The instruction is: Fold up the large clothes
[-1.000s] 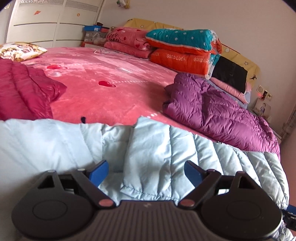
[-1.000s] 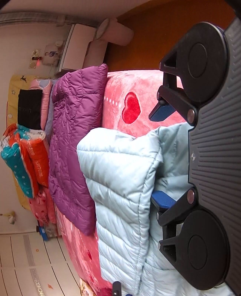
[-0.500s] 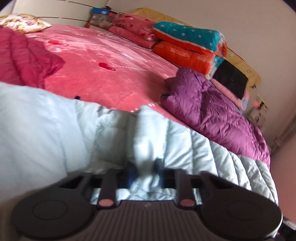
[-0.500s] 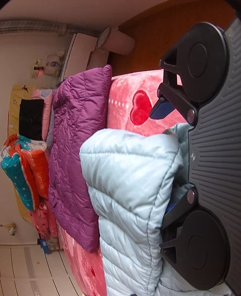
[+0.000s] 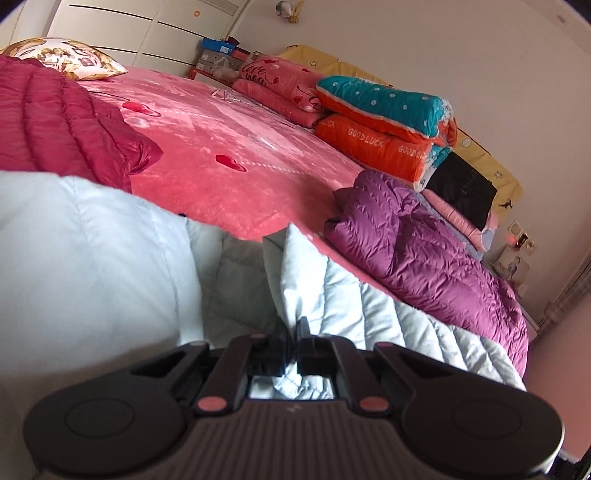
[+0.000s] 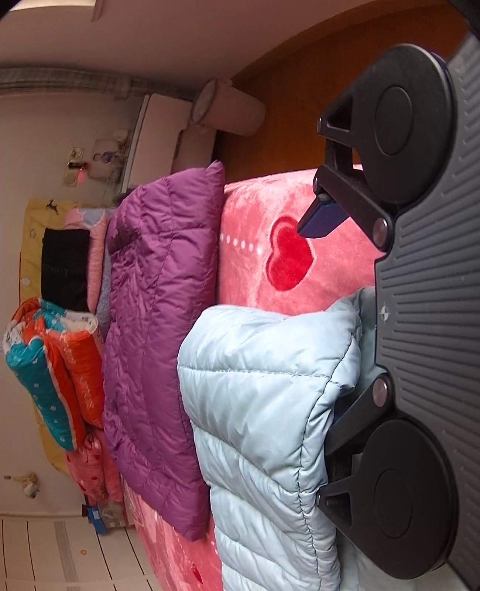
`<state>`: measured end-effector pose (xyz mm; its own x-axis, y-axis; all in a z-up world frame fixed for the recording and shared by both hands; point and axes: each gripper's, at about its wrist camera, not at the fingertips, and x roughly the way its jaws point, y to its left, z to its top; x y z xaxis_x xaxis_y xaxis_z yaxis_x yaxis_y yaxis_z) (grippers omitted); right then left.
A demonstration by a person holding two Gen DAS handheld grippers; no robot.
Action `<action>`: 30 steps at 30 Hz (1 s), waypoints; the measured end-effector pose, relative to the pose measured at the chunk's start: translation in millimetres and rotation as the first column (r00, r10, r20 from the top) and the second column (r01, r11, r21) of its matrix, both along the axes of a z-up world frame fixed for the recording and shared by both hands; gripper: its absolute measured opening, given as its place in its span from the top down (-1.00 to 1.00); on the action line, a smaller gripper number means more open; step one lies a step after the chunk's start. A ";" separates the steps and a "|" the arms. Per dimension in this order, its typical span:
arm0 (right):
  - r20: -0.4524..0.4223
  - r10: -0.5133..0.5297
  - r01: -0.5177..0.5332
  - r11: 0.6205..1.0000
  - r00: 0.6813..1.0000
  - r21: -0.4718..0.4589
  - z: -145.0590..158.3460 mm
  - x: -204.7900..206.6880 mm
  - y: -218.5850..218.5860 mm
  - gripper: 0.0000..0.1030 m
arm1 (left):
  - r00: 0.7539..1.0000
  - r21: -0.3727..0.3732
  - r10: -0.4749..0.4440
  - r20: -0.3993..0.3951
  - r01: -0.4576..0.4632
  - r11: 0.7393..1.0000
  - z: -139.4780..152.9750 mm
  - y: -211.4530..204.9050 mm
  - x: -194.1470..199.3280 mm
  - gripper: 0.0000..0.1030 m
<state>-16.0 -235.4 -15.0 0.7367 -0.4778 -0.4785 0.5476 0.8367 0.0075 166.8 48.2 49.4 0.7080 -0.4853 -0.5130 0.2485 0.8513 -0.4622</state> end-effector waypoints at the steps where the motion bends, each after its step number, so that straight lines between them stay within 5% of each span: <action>1: 0.006 0.022 -0.022 1.000 1.000 -0.011 0.9 -0.4 2.8 -1.00 | 1.000 0.002 0.004 -0.010 -0.004 1.000 -2.3 0.2 0.9 0.99; 6: -0.036 0.076 -0.080 0.991 0.996 -0.111 0.8 6.0 20.7 -1.00 | 0.999 0.027 -0.004 -0.046 0.005 1.000 -11.3 -3.2 7.9 0.94; 13: -0.072 0.127 -0.135 0.983 0.989 -0.124 -2.9 13.8 26.1 -1.00 | 0.998 0.066 -0.031 -0.051 0.035 0.997 -18.0 -11.2 19.3 0.04; 17: -0.091 0.151 -0.160 0.981 0.984 -0.108 -5.3 17.3 27.1 -1.00 | 0.997 0.093 -0.065 -0.037 0.068 0.993 -21.3 -20.9 23.4 -0.27; 20: -0.096 0.155 -0.165 0.980 0.983 -0.110 -5.7 18.6 29.5 -1.00 | 0.997 0.131 -0.081 -0.019 0.083 0.988 -21.6 -27.0 21.2 0.02; 22: -0.097 0.155 -0.164 0.981 0.983 -0.105 -5.9 18.7 28.7 -1.00 | 0.995 0.126 -0.092 -0.024 0.094 0.988 -20.6 -26.3 20.5 0.70; 24: -0.097 0.148 -0.157 0.983 0.984 -0.099 -5.9 18.5 26.5 -1.00 | 0.996 0.104 -0.077 -0.035 0.080 0.991 -19.3 -21.2 21.1 0.90; 30: -0.091 0.105 -0.112 0.991 0.990 -0.075 -6.8 18.3 17.7 -1.00 | 0.998 0.159 0.059 0.035 -0.064 0.985 -1.9 1.4 10.6 0.99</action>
<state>2.2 -217.7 -21.8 0.7437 -0.4362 -0.5066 0.4488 0.8874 -0.1053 177.4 49.6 47.5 0.7504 -0.3533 -0.5586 0.2049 0.9278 -0.3116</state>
